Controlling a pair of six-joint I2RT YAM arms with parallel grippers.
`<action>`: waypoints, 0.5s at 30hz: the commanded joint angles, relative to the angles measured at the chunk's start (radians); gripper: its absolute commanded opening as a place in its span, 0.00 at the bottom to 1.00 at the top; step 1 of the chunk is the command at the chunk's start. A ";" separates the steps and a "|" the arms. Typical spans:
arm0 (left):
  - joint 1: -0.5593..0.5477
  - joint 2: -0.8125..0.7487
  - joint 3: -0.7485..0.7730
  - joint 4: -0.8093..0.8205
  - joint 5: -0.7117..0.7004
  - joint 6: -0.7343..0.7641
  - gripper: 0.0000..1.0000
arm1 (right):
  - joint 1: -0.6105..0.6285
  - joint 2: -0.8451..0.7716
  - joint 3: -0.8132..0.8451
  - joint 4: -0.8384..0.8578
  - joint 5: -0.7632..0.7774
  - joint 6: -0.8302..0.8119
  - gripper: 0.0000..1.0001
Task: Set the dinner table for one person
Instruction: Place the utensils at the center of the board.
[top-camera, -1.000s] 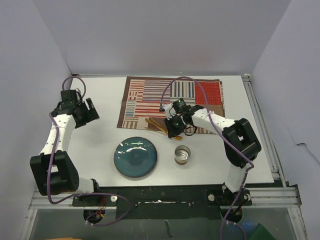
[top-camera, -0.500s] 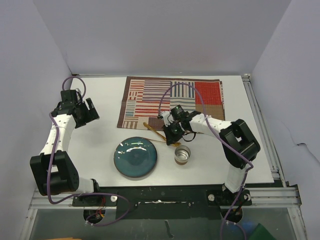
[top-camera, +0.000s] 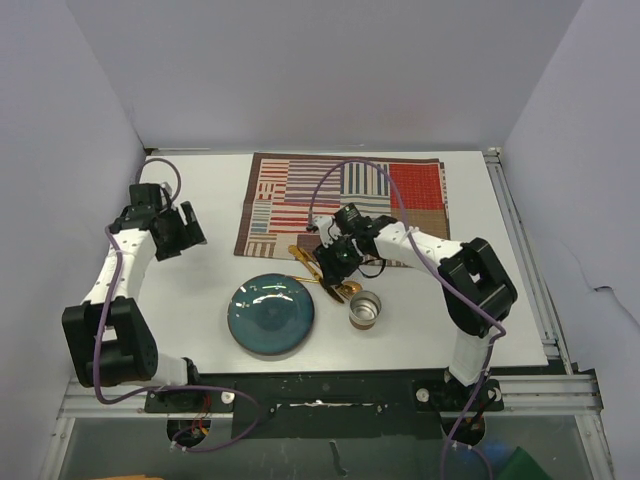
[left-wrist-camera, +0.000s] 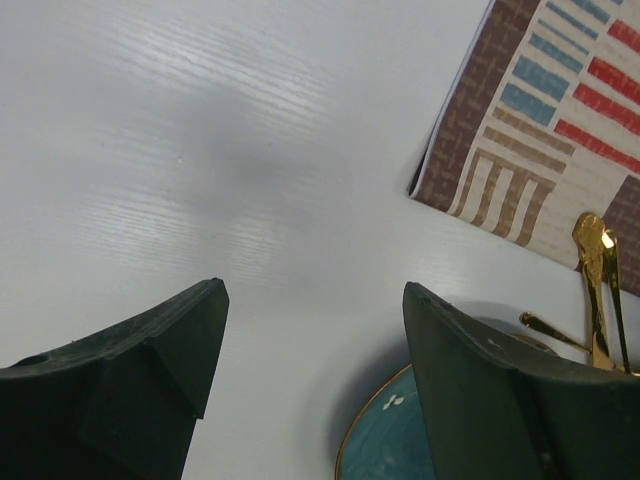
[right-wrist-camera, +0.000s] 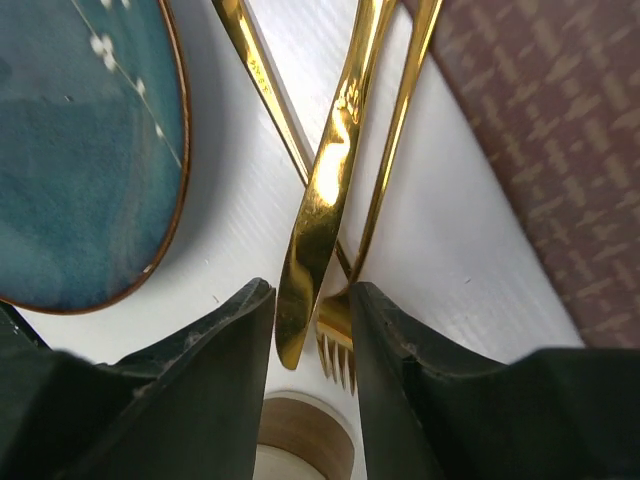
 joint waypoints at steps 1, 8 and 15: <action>-0.028 -0.027 -0.052 0.019 0.087 0.005 0.71 | 0.004 0.004 0.113 -0.009 0.007 -0.026 0.37; -0.195 -0.139 -0.133 0.039 0.112 -0.089 0.71 | 0.004 0.032 0.203 -0.021 -0.008 -0.033 0.37; -0.357 -0.228 -0.141 -0.044 0.070 -0.154 0.71 | 0.024 0.021 0.148 0.042 -0.059 -0.009 0.34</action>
